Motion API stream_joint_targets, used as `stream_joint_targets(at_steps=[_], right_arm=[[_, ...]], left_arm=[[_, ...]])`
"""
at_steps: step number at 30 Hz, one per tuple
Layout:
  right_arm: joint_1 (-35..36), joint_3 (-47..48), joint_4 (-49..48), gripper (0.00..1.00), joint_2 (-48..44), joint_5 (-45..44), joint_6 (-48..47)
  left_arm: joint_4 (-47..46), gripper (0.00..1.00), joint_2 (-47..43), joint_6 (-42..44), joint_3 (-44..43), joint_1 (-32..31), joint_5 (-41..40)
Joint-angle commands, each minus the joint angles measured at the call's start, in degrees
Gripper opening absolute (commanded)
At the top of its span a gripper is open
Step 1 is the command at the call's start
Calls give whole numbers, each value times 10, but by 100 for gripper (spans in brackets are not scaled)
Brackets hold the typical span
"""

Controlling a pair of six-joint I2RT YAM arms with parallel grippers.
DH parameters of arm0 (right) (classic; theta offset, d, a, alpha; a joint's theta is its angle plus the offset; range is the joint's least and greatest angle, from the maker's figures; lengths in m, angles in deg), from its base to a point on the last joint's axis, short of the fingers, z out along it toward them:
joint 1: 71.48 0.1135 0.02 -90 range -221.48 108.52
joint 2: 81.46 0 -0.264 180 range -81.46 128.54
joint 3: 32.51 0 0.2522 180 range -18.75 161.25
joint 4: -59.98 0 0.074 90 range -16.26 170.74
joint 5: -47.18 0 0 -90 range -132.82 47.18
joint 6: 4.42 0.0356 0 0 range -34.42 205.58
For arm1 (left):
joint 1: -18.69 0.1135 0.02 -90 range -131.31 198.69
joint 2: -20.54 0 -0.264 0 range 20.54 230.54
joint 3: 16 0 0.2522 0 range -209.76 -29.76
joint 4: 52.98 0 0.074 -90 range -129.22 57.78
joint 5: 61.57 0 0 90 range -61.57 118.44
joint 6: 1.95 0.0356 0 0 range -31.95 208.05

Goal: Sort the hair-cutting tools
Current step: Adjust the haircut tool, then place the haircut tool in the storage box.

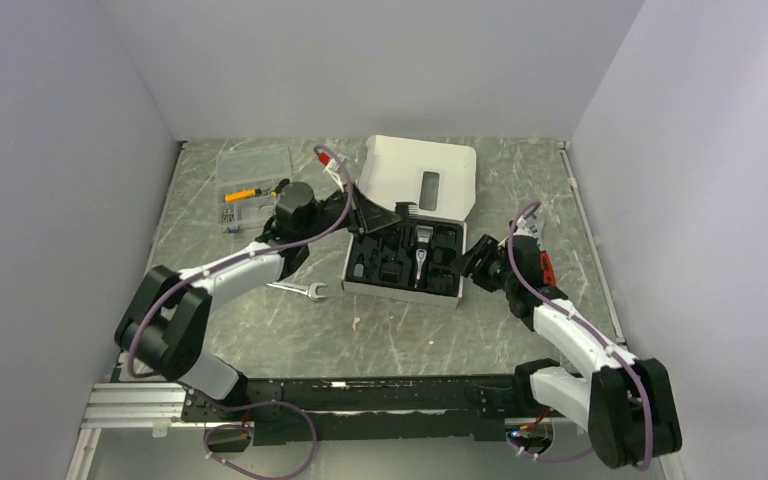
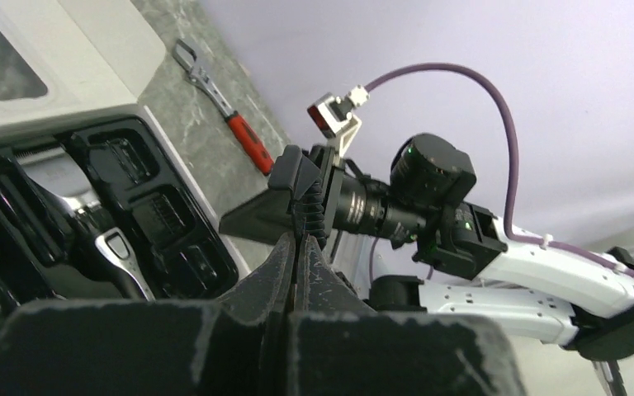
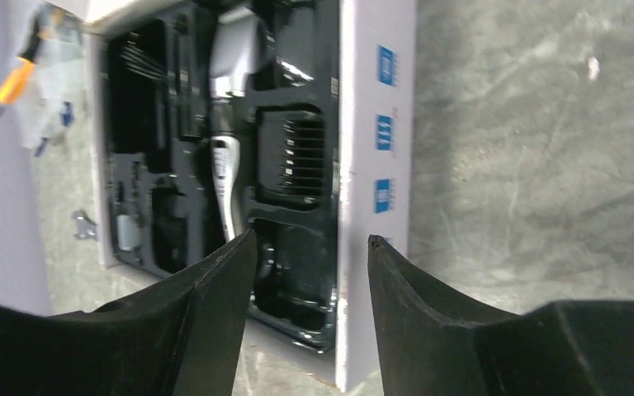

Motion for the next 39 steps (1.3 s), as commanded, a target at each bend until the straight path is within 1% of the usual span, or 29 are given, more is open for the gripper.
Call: stream_joint_targets(at_steps=[1, 6, 10, 12, 15, 19, 24, 30, 35, 39], right_arm=[[-2, 15, -6, 54, 22, -28, -19], [-2, -13, 5, 54, -18, -47, -21], [-4, -29, 16, 58, -48, -53, -17], [-4, -36, 20, 62, -66, -48, -12], [-4, -34, 38, 68, -101, -41, -3], [-4, -17, 73, 72, -139, -43, -1], [-6, 1, 105, 74, -172, -47, -3], [-8, 12, 126, 76, -182, -50, -2], [-9, 14, 129, 76, -195, -48, 2], [-11, 24, 140, 77, -203, -51, -3]], left_arm=[[21, 0, 63, 26, -70, 1, -9], [64, 0, 162, 34, -143, 1, 6], [83, 0, 238, 22, -201, -1, 13], [94, 0, 269, 23, -230, -4, 12], [147, 0, 313, 48, -294, -13, 18], [211, 0, 361, 73, -362, -26, 26], [262, 0, 391, 85, -397, -38, 25], [290, 0, 409, 100, -410, -51, 22], [290, 0, 416, 105, -410, -60, -1], [279, 0, 427, 93, -415, -63, -5]])
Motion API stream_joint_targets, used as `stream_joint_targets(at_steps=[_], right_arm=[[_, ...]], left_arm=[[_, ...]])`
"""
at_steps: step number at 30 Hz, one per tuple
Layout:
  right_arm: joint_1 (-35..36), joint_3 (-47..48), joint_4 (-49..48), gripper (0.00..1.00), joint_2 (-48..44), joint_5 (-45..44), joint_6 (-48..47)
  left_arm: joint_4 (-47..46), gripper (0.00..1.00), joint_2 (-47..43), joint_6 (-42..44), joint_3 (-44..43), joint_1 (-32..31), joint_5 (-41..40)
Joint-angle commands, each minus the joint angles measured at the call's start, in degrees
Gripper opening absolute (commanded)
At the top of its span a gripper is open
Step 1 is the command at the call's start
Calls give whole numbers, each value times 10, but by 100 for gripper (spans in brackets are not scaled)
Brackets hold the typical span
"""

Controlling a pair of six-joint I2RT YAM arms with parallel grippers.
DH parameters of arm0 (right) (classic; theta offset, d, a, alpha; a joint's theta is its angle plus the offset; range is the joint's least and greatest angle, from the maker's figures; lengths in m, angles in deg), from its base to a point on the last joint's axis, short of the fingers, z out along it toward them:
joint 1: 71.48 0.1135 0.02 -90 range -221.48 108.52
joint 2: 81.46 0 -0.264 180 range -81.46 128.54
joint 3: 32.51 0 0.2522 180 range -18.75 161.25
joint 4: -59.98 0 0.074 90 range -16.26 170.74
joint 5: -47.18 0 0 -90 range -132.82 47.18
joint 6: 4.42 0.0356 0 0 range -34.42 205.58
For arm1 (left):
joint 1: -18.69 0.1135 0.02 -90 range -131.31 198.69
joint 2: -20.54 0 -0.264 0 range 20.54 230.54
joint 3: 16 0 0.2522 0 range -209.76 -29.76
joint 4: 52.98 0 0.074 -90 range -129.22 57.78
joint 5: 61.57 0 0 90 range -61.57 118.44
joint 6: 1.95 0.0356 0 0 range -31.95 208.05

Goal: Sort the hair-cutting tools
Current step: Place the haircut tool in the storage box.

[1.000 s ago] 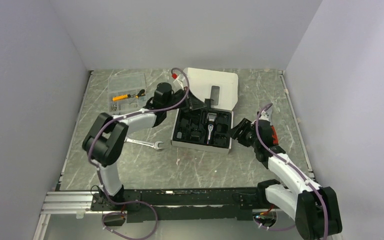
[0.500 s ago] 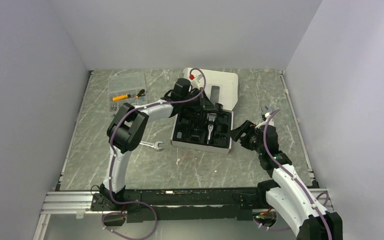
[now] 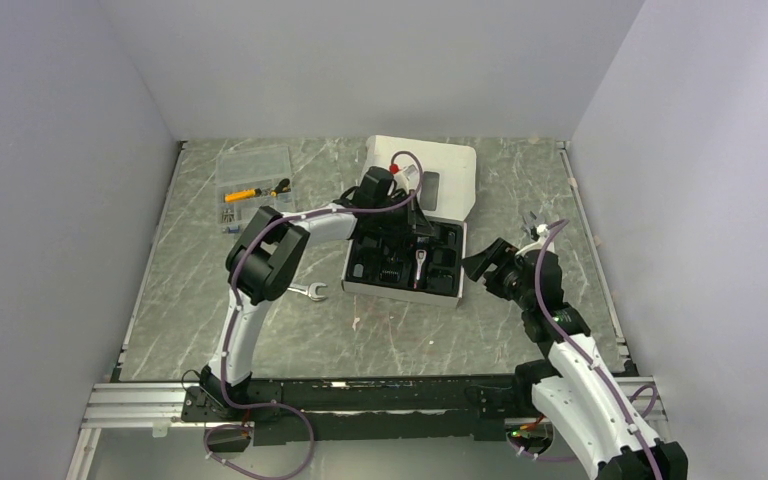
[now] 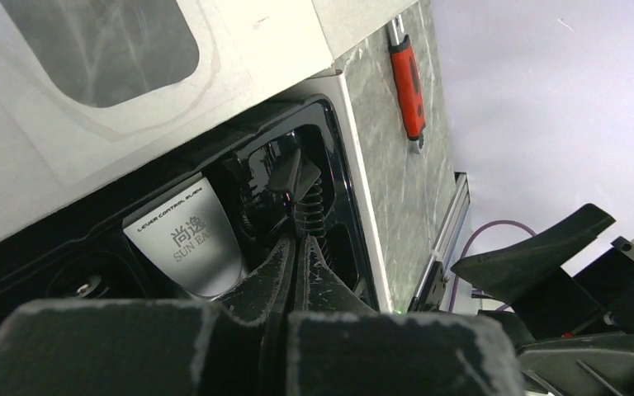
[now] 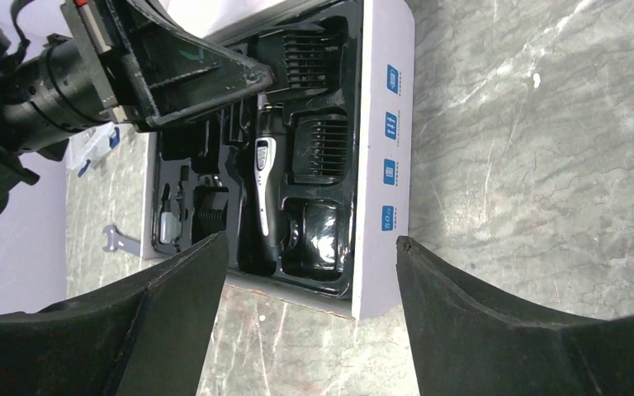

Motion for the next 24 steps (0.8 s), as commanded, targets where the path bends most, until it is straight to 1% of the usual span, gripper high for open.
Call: stream_joint_targets(at_steps=[1, 7, 16, 18, 24], right_arm=[[-5, 34, 10, 77, -13, -7, 0], [-7, 30, 8, 77, -19, -2, 1], [-11, 26, 7, 77, -17, 4, -1], [-13, 26, 9, 77, -18, 4, -3], [-14, 27, 9, 77, -22, 7, -4]], left_arm=[[-16, 0, 12, -1, -23, -10, -10], [-50, 0, 24, -22, -25, -11, -10], [-33, 1, 47, -27, -46, -18, -10], [-28, 10, 46, -25, -45, -17, -13], [17, 44, 33, 7, -53, -17, -28]])
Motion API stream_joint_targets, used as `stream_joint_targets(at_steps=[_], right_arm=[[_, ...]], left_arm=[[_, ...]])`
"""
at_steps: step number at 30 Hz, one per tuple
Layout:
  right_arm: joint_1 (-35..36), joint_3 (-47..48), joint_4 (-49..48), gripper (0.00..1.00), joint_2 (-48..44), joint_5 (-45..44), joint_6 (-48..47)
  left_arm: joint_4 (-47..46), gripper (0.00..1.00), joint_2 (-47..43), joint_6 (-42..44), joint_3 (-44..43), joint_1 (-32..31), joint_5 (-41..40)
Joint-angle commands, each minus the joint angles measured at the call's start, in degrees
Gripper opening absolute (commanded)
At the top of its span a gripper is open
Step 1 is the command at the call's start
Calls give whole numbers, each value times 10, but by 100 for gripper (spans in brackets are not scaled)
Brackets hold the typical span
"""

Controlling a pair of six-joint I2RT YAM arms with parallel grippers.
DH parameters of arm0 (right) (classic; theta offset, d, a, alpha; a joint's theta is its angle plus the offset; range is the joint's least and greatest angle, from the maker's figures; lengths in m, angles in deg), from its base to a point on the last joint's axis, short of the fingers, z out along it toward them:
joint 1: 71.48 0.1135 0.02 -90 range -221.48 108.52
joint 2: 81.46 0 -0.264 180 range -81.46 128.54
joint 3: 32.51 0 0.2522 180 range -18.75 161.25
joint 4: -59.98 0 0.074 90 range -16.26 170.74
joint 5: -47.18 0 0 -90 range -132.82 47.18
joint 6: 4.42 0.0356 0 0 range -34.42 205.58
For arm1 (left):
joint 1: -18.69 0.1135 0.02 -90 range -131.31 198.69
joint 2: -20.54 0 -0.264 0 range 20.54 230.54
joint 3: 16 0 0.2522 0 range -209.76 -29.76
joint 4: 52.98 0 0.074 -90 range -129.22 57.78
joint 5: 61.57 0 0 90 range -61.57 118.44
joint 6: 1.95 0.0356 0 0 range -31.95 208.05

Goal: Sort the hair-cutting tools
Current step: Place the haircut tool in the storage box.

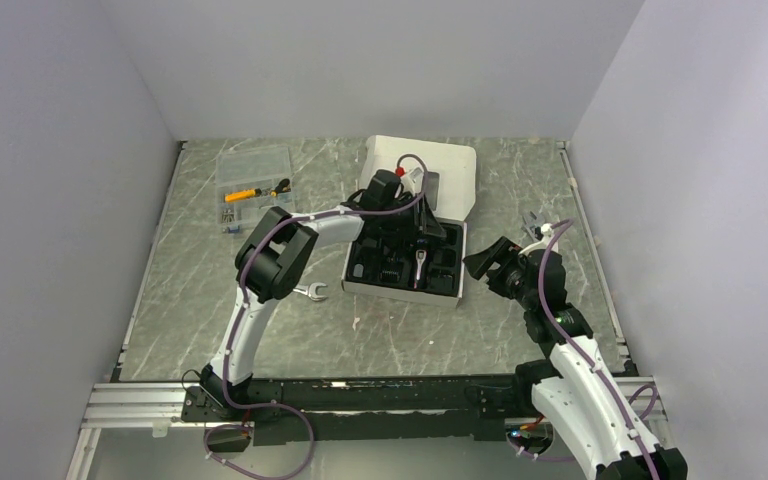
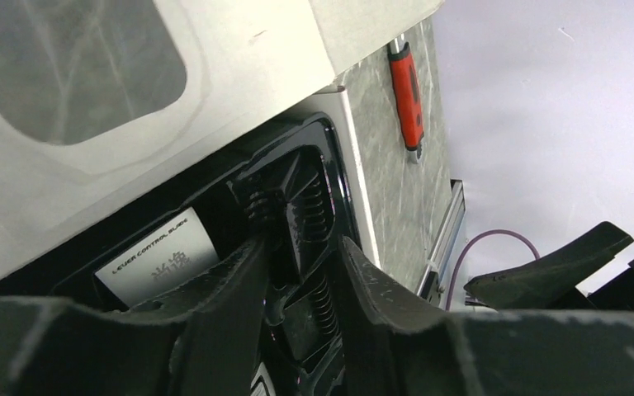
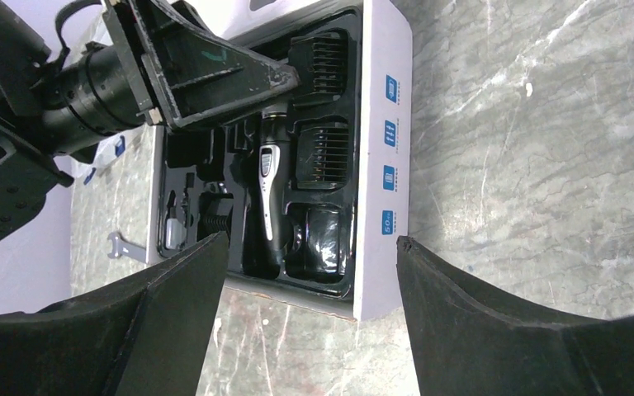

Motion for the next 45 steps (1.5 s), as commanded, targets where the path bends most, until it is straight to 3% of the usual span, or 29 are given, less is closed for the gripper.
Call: stream_joint_targets(at_steps=[1, 7, 9, 15, 17, 20, 22, 24, 45], right_arm=[[-4, 17, -4, 77, -8, 8, -3], [-4, 12, -8, 77, -13, 12, -1], [-5, 10, -9, 77, -14, 13, -1], [-6, 8, -12, 77, -16, 18, -1], [-5, 8, -13, 77, -18, 17, -2], [-5, 6, -14, 77, -22, 19, -2], [-6, 6, -13, 77, -24, 20, -4], [-6, 7, -10, 77, -26, 17, -7], [-10, 14, -10, 77, -12, 21, -18]], left_arm=[[43, 47, -5, 38, -29, -5, -20], [105, 65, -28, 84, -32, -4, -46], [133, 87, -45, 100, -34, -5, -61], [185, 90, -95, 143, -36, -2, -97], [168, 80, -109, 144, -22, -2, -106], [127, 48, -115, 133, -8, -3, -99], [117, 17, -106, 131, -17, -6, -91], [117, 0, -95, 132, -32, -10, -85], [189, 0, 16, 158, -130, -27, -110]])
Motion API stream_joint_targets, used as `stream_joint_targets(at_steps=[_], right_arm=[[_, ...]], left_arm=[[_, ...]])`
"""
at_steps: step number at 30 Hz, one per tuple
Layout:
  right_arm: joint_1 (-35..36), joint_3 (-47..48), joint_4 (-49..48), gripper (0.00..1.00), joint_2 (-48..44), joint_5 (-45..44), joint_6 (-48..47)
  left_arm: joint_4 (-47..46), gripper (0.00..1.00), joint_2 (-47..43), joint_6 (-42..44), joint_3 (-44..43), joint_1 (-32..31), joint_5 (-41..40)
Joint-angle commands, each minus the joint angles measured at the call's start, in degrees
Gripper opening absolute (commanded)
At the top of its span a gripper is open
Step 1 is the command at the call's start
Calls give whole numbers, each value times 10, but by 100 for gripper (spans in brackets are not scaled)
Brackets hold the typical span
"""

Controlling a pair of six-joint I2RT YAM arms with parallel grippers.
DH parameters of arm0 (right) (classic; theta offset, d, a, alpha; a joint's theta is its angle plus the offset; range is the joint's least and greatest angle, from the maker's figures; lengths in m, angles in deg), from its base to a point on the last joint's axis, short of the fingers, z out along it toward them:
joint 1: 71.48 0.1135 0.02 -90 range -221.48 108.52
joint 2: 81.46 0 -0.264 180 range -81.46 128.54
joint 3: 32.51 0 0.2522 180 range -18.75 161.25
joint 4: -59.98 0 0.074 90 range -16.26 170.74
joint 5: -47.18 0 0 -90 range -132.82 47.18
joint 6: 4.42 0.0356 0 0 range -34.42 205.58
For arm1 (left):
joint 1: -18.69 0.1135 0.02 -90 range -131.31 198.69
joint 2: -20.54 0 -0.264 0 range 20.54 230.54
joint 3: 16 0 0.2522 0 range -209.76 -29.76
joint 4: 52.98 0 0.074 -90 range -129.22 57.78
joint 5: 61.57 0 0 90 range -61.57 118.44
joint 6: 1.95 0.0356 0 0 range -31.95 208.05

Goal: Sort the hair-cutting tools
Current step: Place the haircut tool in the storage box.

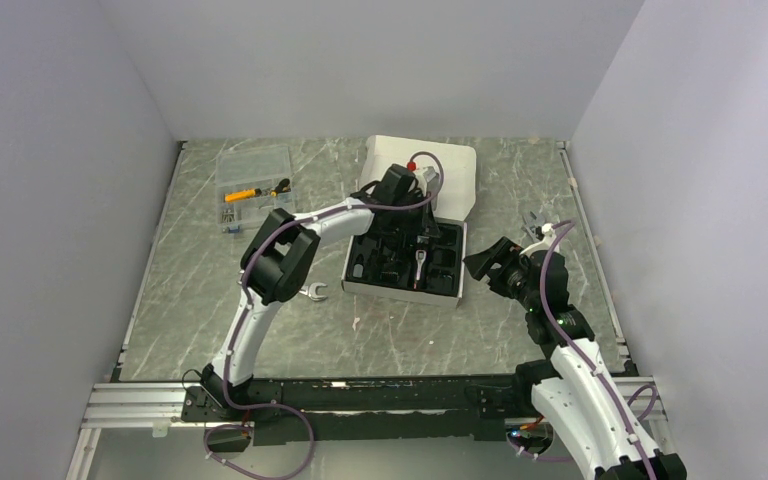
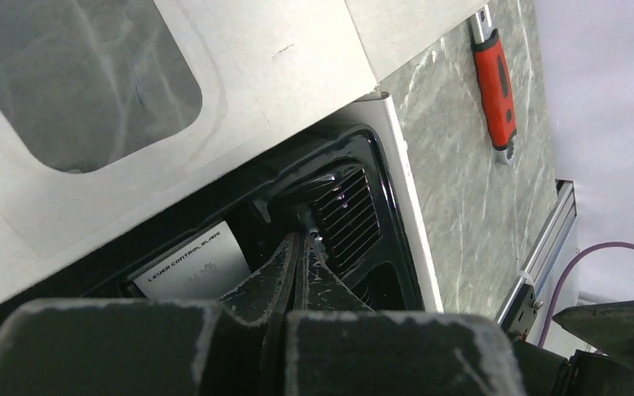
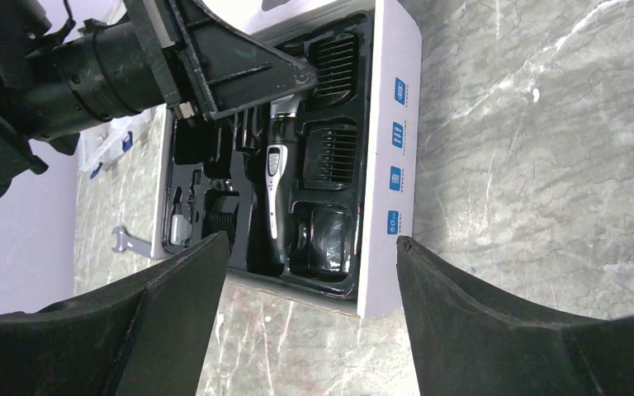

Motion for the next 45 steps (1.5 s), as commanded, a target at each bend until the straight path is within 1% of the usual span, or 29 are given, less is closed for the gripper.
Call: stream_joint_targets(at_steps=[1, 8, 12, 20, 25, 28, 30, 31, 33, 37, 41, 45], right_arm=[[-3, 14, -12, 77, 1, 6, -10], [-4, 11, -16, 77, 7, 6, -8], [-4, 12, -16, 77, 8, 6, -7], [-4, 7, -16, 77, 3, 7, -4], [-4, 6, -14, 77, -1, 8, -4], [-4, 4, -15, 77, -6, 8, -3], [-4, 2, -15, 77, -7, 9, -3], [-5, 2, -16, 77, -7, 8, -3], [-4, 2, -16, 77, -6, 10, -3], [-4, 4, -12, 77, -6, 8, -5], [-5, 7, -5, 77, -11, 3, -10], [-5, 7, -9, 77, -7, 3, -11]], left_arm=[[26, 0, 20, 22, -42, -2, -18], [15, 0, 28, 20, -35, -3, -11], [-2, 0, 1, 23, -17, -2, -18], [4, 0, -45, 37, 1, 10, -36], [-25, 0, -79, 26, 34, 14, -31], [-74, 4, -103, 5, 53, 13, -16], [-103, 6, -109, -6, 50, 8, 0], [-104, 6, -108, -6, 44, 3, 5], [-92, 7, -94, 4, 5, -10, 10], [-36, 5, -43, 23, -57, -29, 9], [-19, 2, -7, 25, -73, -32, 13], [-17, 1, 18, 25, -74, -35, 19]])
